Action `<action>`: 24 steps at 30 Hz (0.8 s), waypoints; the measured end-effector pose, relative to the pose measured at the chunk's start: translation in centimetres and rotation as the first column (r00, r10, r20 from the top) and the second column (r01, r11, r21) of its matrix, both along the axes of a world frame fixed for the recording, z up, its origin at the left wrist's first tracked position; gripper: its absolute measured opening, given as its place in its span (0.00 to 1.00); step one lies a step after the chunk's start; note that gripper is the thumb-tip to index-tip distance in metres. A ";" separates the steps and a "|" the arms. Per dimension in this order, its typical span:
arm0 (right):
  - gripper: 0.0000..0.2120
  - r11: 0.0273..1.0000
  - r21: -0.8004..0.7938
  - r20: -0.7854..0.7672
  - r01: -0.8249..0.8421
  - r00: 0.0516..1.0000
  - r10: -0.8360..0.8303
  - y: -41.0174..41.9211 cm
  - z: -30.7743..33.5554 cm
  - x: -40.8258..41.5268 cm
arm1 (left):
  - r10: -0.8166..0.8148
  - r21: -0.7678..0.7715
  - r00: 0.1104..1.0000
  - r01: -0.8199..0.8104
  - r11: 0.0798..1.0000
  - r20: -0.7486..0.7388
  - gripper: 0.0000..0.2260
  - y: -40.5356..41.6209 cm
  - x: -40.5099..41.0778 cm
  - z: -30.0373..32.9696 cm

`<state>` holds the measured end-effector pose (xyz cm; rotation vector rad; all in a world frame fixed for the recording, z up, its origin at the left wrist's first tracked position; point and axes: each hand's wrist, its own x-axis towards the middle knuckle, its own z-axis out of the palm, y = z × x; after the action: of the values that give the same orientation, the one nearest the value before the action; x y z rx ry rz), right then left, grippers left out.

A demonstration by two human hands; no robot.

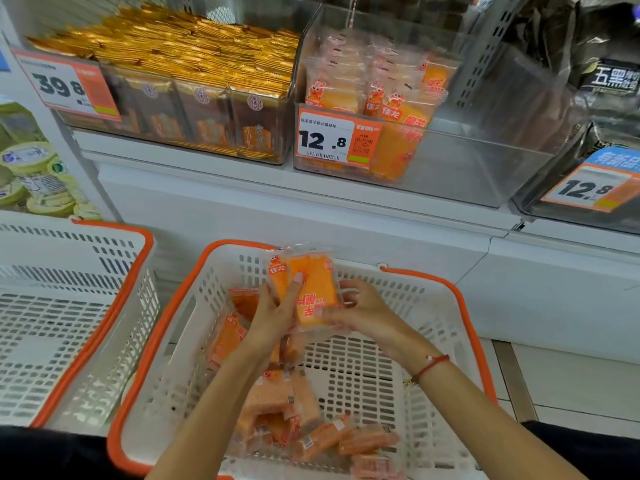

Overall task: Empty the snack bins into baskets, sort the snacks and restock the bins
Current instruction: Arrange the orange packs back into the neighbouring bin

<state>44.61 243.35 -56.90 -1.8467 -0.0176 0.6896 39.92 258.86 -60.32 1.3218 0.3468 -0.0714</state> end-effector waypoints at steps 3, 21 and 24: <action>0.22 0.999 0.050 0.157 0.015 0.987 -0.023 -1.6 1.3 2.0 | 0.038 0.033 0.997 -0.036 0.999 -0.072 0.39 1.5 0.1 -0.5; 0.15 0.981 0.145 0.360 -0.129 0.930 0.069 4.5 -1.1 3.3 | -0.042 0.247 0.982 0.088 0.965 -0.185 0.14 2.5 -1.3 -0.1; 0.09 0.958 0.112 0.170 0.265 0.944 -0.282 4.7 -6.0 4.3 | 0.222 0.252 0.958 -0.172 0.952 -0.184 0.22 3.7 -1.5 -1.3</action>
<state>48.91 248.09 -62.88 -1.7787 0.0853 0.3175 38.37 262.58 -61.62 1.5098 0.6840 -0.0009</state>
